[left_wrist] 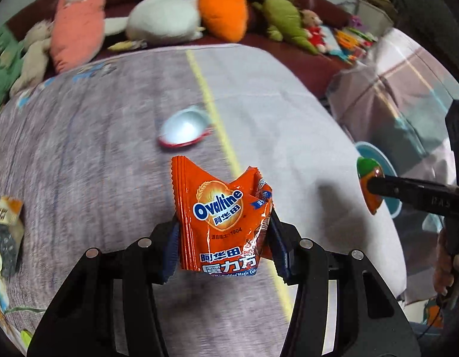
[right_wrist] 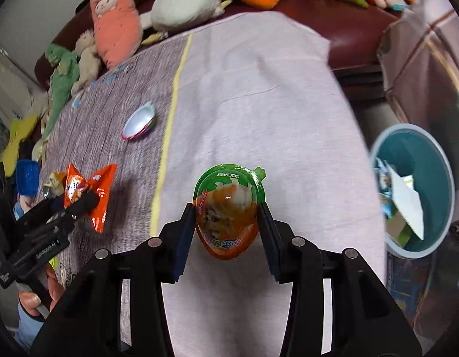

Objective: Collect trash
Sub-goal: 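Carry the Ovaltine packet and candy egg over the teal bin and open both tools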

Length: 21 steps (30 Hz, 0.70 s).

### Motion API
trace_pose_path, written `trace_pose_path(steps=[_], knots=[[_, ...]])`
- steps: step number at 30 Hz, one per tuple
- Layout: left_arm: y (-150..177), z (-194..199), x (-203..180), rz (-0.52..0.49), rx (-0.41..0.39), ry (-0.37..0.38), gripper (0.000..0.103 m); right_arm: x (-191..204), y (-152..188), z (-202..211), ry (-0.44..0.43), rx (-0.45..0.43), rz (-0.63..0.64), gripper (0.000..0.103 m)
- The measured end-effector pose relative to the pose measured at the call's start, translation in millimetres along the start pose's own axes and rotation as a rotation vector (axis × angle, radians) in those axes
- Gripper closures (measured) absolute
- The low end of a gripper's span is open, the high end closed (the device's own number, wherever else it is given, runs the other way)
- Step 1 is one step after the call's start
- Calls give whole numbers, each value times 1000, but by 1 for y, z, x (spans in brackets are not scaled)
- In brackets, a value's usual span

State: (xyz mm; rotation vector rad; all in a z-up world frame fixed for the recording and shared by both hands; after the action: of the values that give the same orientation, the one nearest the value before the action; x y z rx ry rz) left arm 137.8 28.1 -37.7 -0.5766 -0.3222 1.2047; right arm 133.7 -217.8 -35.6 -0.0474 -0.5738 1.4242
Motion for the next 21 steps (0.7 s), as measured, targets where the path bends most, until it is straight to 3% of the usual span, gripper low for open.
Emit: trace_pose_path(steps=[7,15,21], knots=[[-23,-13,-70,-97,12,52,50,-55,-2,34,11,-69,-69,62],[-49,-33,-157,-216,31,142,50,-149,-4,83,35,-190,-225,62],[-61,-55,-222,-302,61,191,50,-214,-2,102,70,-230,-328,62]])
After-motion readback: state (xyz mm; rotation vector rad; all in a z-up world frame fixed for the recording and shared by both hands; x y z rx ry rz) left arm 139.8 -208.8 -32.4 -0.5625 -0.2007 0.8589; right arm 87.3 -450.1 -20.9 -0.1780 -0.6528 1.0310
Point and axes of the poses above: each gripper's, at about its wrist camera, not at the fingertips, and z roughly against the way its jaws point, x to its left, y to its underside, the point moved 1 cm from there along -z, roughly the way its jaws point, and after that the axes turned 6 degrees about -z, right-handed, at the moved point
